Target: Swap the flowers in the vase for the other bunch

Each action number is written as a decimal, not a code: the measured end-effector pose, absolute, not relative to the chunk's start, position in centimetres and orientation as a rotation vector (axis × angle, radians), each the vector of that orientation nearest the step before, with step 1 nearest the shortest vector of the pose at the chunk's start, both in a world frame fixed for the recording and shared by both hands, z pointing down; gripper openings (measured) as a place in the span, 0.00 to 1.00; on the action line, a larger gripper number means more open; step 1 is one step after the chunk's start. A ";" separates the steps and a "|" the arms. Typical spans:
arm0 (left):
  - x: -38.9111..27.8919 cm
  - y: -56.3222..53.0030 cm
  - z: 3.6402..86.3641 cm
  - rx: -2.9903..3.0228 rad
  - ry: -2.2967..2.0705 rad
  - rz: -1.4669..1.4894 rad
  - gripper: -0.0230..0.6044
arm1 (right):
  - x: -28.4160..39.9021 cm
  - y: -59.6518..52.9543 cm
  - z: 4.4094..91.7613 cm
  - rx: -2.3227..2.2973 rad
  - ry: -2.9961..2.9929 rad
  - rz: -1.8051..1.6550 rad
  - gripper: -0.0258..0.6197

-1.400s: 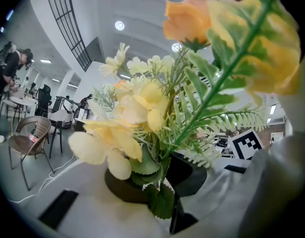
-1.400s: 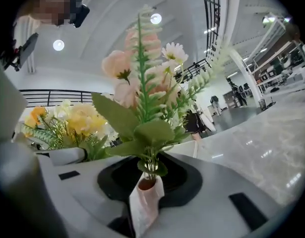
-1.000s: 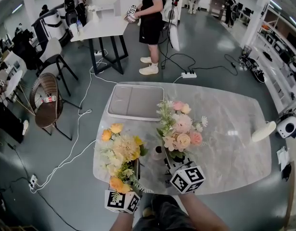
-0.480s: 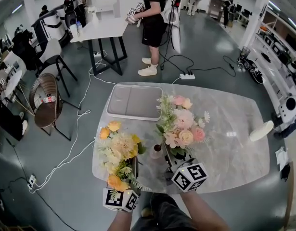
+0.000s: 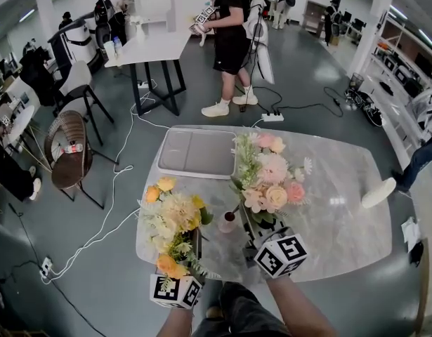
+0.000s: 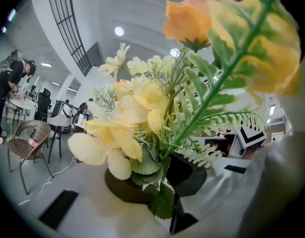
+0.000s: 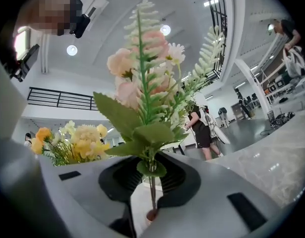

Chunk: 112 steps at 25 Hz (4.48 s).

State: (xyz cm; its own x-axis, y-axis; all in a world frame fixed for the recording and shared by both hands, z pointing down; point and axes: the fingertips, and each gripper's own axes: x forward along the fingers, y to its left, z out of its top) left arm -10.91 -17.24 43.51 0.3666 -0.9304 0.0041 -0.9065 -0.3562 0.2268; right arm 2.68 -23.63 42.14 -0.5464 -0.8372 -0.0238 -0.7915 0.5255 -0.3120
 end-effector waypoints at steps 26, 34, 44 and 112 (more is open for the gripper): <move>-11.1 -16.7 42.1 2.470 -1.617 -0.235 0.17 | 3.8 -22.8 37.3 -1.443 2.535 -0.292 0.17; -11.0 -16.4 41.7 2.486 -1.605 -0.232 0.17 | 4.9 -22.6 37.0 -1.491 2.517 -0.267 0.17; -10.5 -16.2 41.1 2.506 -1.593 -0.236 0.16 | 6.3 -22.0 37.1 -1.534 2.497 -0.271 0.17; -3.4 -22.7 45.1 2.578 -1.434 -0.197 0.17 | 9.8 -23.2 45.3 -1.558 2.501 -0.478 0.17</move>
